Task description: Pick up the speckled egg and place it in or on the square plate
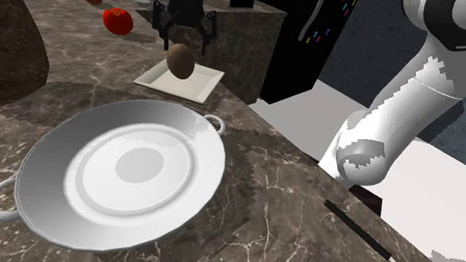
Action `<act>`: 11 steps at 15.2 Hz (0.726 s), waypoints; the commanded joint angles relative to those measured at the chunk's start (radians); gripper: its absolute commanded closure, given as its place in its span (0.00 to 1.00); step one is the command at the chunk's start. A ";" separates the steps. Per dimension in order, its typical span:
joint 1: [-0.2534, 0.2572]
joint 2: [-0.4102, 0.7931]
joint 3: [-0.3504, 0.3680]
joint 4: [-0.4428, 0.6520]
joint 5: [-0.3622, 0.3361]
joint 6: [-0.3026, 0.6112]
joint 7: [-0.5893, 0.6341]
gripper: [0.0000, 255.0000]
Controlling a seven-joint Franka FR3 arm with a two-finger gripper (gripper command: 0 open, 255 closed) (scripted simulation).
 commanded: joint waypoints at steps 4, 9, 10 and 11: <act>-0.005 0.034 -0.005 0.149 -0.006 -0.116 0.006 0.00; -0.005 0.034 -0.005 0.149 -0.006 -0.116 0.006 0.00; -0.005 0.034 -0.005 0.149 -0.006 -0.116 0.006 0.00; -0.005 0.034 -0.005 0.148 -0.006 -0.116 0.006 0.00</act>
